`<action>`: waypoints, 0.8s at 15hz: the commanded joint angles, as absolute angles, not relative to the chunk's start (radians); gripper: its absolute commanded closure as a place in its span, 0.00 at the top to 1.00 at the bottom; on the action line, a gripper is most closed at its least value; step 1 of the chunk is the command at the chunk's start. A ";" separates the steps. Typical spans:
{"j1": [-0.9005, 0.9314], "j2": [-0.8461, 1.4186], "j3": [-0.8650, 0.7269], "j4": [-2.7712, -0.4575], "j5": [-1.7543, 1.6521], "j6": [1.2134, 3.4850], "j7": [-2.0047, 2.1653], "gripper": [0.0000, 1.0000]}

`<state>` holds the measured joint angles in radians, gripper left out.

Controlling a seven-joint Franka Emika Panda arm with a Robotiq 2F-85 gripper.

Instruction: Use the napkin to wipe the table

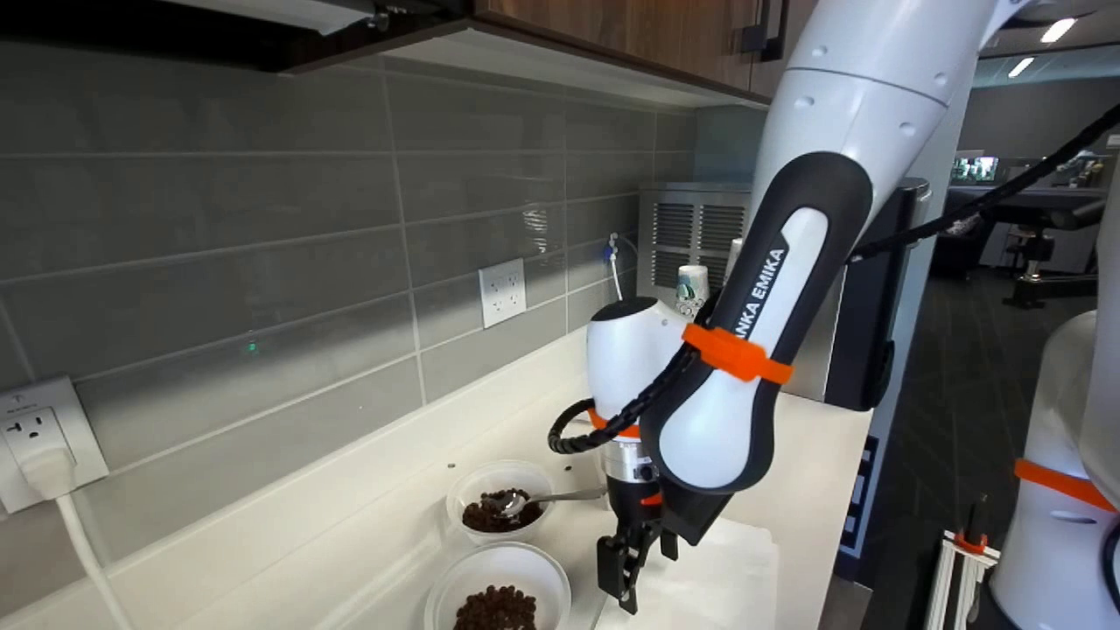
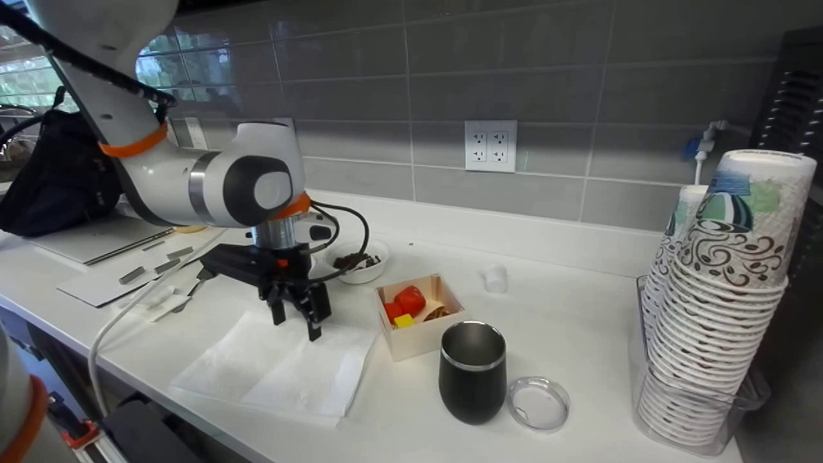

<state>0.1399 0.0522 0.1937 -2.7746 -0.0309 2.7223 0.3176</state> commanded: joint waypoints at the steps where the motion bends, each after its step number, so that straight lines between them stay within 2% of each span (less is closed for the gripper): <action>1: 0.139 0.138 0.100 -2.774 -0.180 2.793 0.432 1.00; 2: 0.148 0.156 0.066 -2.774 -0.221 2.805 0.454 1.00; 3: 0.156 0.174 0.037 -2.773 -0.252 2.823 0.470 0.75; 4: 0.162 0.192 0.010 -2.772 -0.280 2.845 0.483 0.74; 8: 0.191 0.234 -0.051 -2.772 -0.295 2.951 0.494 0.42; 12: 0.114 0.249 0.078 -2.772 -0.244 3.038 0.461 0.11</action>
<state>0.1528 0.2047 0.0026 -2.7717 -0.2642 2.9580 0.4600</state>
